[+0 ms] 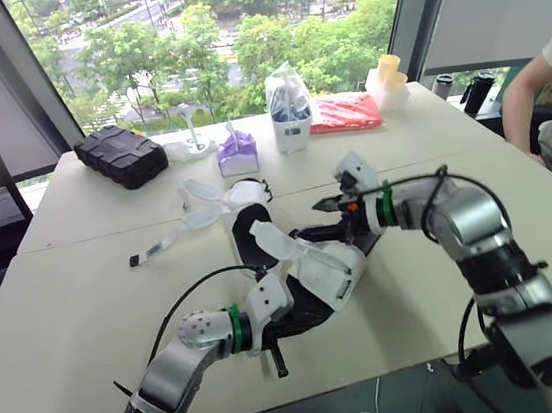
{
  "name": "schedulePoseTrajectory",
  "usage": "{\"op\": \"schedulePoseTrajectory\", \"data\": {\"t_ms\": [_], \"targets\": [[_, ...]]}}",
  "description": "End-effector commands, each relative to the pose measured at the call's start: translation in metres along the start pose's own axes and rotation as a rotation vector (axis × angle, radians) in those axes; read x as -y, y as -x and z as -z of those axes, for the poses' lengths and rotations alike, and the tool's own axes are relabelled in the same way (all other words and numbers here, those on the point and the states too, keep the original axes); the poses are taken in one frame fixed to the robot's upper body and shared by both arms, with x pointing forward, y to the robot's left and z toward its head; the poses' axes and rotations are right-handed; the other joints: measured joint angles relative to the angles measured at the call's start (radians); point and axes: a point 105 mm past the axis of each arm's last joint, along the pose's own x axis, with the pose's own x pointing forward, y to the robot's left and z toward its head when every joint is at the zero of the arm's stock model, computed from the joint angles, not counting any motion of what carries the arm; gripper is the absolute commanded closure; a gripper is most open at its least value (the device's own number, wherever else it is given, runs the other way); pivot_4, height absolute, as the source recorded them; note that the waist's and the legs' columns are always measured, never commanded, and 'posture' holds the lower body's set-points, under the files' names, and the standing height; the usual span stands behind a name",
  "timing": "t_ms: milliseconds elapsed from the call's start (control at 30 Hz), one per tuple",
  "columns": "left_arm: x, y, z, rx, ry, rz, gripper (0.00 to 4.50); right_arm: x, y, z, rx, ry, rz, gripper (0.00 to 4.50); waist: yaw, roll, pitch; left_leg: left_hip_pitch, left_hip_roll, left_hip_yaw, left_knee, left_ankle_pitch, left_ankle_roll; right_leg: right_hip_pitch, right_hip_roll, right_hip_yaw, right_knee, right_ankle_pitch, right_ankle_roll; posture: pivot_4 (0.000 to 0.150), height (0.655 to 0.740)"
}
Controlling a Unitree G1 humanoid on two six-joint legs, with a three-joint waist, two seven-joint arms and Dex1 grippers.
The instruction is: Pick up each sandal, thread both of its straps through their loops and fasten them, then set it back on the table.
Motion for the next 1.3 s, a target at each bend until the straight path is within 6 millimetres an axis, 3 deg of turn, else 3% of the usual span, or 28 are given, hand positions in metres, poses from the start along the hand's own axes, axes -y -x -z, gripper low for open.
{"op": "schedulePoseTrajectory", "data": {"t_ms": [33,200,333,433,567,767,867,1100,1300], "targets": [[-0.002,0.001,0.009,-0.036,0.013,-0.012,4.50,0.007,0.005,-0.013,-0.016,-0.007,-0.092,0.03,0.000,0.000,0.000,0.000,0.000,0.000,0.000,0.000,0.000,0.000,0.000,0.000,0.000,0.000,0.000,0.150,0.7400],[-0.002,0.002,0.010,-0.040,0.006,-0.008,4.50,0.017,-0.004,-0.010,-0.115,-0.037,-0.168,0.03,-0.002,0.000,0.000,0.000,0.000,0.000,0.000,0.000,0.000,0.000,0.000,0.000,0.000,0.000,0.000,0.150,0.7400],[-0.001,0.003,0.010,-0.043,0.001,-0.008,4.50,0.018,-0.019,0.005,-0.251,0.002,-0.216,0.03,-0.015,0.000,0.000,0.000,0.000,0.000,-0.001,0.000,0.000,-0.001,0.000,0.000,0.001,0.001,0.001,0.150,0.7400],[0.001,0.005,0.011,-0.047,-0.003,-0.010,4.50,0.024,-0.019,0.013,-0.292,0.051,-0.213,0.03,-0.015,0.000,0.000,0.000,-0.001,-0.001,-0.001,0.000,-0.001,-0.001,0.000,0.000,0.002,0.001,0.001,0.150,0.7400],[0.004,0.007,0.012,-0.052,-0.005,-0.011,4.50,0.055,-0.006,-0.001,-0.182,0.158,-0.015,0.03,-0.020,0.001,0.000,0.000,-0.001,0.000,-0.002,0.000,-0.001,-0.002,0.000,0.000,0.003,0.001,0.001,0.150,0.7400],[0.007,0.009,0.013,-0.055,0.001,-0.016,4.50,0.069,0.014,-0.003,-0.086,0.150,0.062,0.03,-0.023,0.001,0.000,0.000,-0.001,-0.001,-0.004,0.001,-0.002,-0.004,0.000,0.000,0.003,0.001,0.001,0.150,0.7400],[0.007,0.009,0.014,-0.057,0.002,-0.016,4.50,0.075,0.022,0.013,-0.121,0.224,0.098,0.86,-0.022,0.001,0.000,0.000,-0.001,-0.001,-0.005,0.001,-0.002,-0.004,0.000,0.000,0.003,0.001,0.001,0.150,0.7400],[0.007,0.008,0.013,-0.061,-0.006,0.004,4.50,0.065,0.027,0.049,-0.185,0.351,0.037,4.44,-0.023,0.002,0.000,0.001,-0.001,0.000,-0.004,0.001,-0.002,-0.003,0.000,0.001,0.004,0.001,0.001,0.150,0.7400],[0.003,0.009,0.013,-0.065,-0.014,0.007,4.50,0.047,0.028,0.064,-0.180,0.332,-0.061,4.44,-0.020,0.002,0.000,0.001,-0.001,0.000,-0.003,0.001,-0.002,-0.002,0.000,0.001,0.004,0.001,0.001,0.150,0.7400]]}}
